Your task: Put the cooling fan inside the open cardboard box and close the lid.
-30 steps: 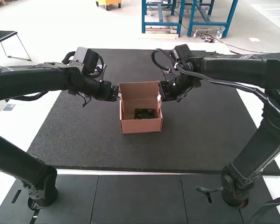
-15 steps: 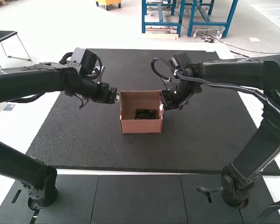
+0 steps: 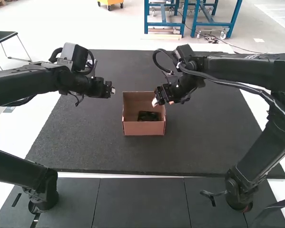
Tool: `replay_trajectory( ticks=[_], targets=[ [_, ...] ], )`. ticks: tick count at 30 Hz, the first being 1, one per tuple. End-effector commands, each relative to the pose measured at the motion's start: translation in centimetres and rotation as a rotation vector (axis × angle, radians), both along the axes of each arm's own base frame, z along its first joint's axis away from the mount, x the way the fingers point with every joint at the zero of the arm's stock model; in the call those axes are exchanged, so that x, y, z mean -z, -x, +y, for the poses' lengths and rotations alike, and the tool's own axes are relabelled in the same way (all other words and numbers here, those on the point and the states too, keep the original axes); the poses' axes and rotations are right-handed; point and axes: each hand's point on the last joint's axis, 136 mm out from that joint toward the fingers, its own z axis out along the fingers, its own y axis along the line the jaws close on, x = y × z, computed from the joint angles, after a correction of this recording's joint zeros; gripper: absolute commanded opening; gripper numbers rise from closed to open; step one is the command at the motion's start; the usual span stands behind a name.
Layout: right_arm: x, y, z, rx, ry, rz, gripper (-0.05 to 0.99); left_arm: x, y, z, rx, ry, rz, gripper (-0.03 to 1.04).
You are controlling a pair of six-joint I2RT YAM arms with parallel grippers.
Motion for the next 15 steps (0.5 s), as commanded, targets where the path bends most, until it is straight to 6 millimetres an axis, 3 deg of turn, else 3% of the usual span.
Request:
replay_trajectory(
  ticks=[1, 10, 15],
  targets=[
    [-3.3, 0.6, 0.5, -0.029, -0.043, -0.054, 0.82, -3.3, -1.4, 0.3, -0.022, 0.012, -0.092, 0.94],
    [-8.6, 3.6, -1.5, -0.037, -0.076, -0.148, 0.82, -3.4, -3.2, -0.5, -0.017, 0.017, -0.103, 0.94],
    [-10.9, 5.0, -2.8, -0.047, -0.081, -0.231, 0.81, -3.4, -3.8, -2.1, 0.011, 0.023, -0.098, 0.94]
  ],
)
